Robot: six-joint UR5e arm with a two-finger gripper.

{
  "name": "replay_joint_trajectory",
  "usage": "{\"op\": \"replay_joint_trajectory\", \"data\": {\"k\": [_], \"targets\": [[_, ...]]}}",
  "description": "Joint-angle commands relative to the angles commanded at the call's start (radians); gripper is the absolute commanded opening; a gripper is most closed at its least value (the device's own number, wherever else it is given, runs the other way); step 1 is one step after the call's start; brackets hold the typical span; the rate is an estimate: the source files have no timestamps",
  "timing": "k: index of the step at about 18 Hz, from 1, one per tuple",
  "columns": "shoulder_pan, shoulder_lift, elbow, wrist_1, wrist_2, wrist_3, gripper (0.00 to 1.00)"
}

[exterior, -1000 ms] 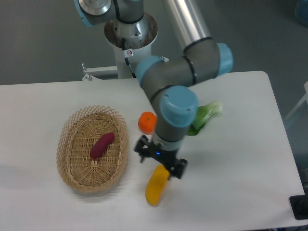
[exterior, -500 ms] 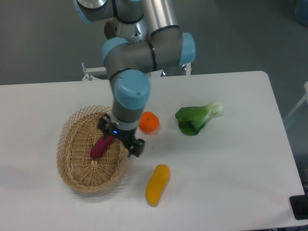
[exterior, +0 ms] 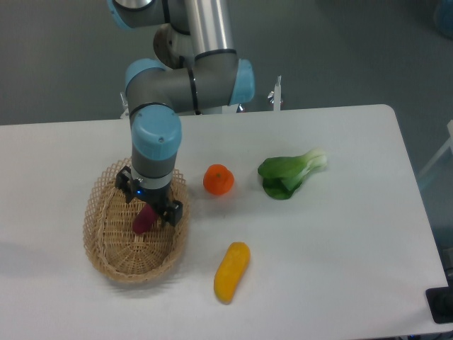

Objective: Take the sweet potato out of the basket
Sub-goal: 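Lower the gripper onto the purple sweet potato and close it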

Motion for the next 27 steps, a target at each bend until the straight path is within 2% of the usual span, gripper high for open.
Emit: {"op": "replay_joint_trajectory", "data": {"k": [15, 19, 24, 26, 27], "targets": [[-0.017, -0.040, -0.005, 0.011, 0.008, -0.095, 1.00], [-0.034, -0.058, -0.003, 0.012, 0.072, -0.120, 1.00], [-0.034, -0.069, -0.003, 0.012, 0.075, -0.123, 1.00], [-0.043, -0.072, -0.005, 0.011, 0.095, -0.123, 0.85], [-0.051, -0.077, -0.003, 0.012, 0.107, -0.124, 0.81]]}}
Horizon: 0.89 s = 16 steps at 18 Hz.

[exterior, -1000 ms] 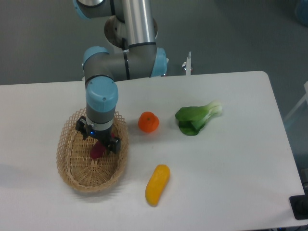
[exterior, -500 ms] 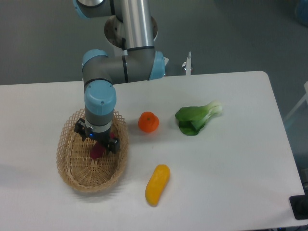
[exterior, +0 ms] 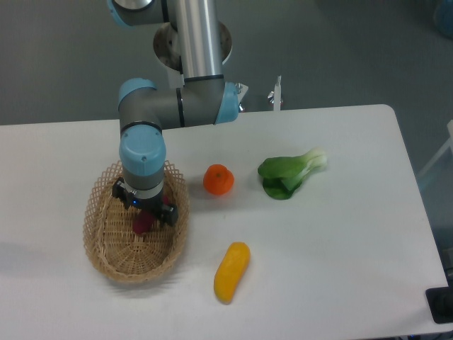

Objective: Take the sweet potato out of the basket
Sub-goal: 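Lower the gripper onto the purple sweet potato and close it, then lift the sweet potato out of the basket and carry it away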

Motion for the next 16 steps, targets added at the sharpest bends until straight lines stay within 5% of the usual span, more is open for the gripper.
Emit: {"op": "replay_joint_trajectory", "data": {"k": [3, 6, 16], "targets": [[-0.002, -0.002, 0.002, -0.003, 0.006, -0.005, 0.53], [-0.003, 0.011, 0.018, -0.009, -0.001, -0.050, 0.04], [0.017, 0.048, 0.064, -0.014, -0.001, -0.052, 0.00]]}}
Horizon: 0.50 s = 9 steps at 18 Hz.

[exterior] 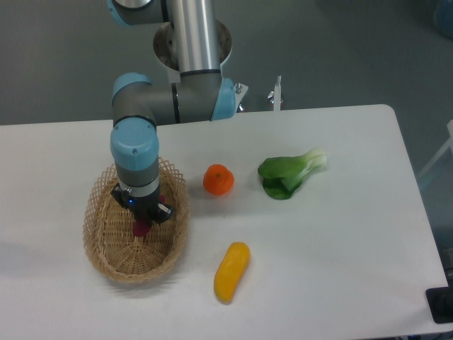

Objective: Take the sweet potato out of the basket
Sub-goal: 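Lift the sweet potato out of the basket and carry it away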

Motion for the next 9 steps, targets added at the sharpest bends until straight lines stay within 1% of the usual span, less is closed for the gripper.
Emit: {"op": "replay_joint_trajectory", "data": {"k": [4, 9], "targets": [[0.041, 0.025, 0.035, -0.005, 0.005, 0.012, 0.00], [0.098, 0.025, 0.133, -0.012, 0.006, 0.018, 0.00]]}}
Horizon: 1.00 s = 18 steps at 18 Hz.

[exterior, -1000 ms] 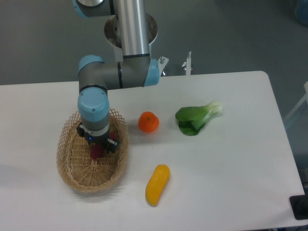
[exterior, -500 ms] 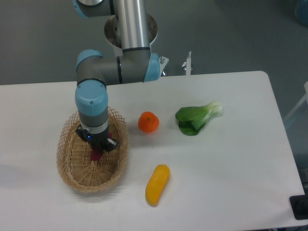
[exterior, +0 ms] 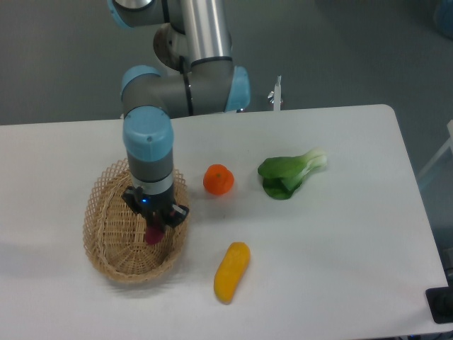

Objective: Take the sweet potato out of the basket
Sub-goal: 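Lift the sweet potato out of the basket and carry it away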

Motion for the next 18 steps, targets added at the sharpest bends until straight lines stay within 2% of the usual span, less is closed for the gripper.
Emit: {"op": "replay_joint_trajectory", "data": {"k": [3, 9, 13, 18], "targets": [[0.043, -0.008, 0.055, -0.002, 0.000, 0.044, 0.00], [0.167, -0.006, 0.062, -0.006, 0.000, 0.208, 0.00], [0.244, -0.020, 0.109, -0.086, 0.002, 0.282, 0.00], [0.337, -0.107, 0.239, -0.199, 0.031, 0.444, 0.00]]}}
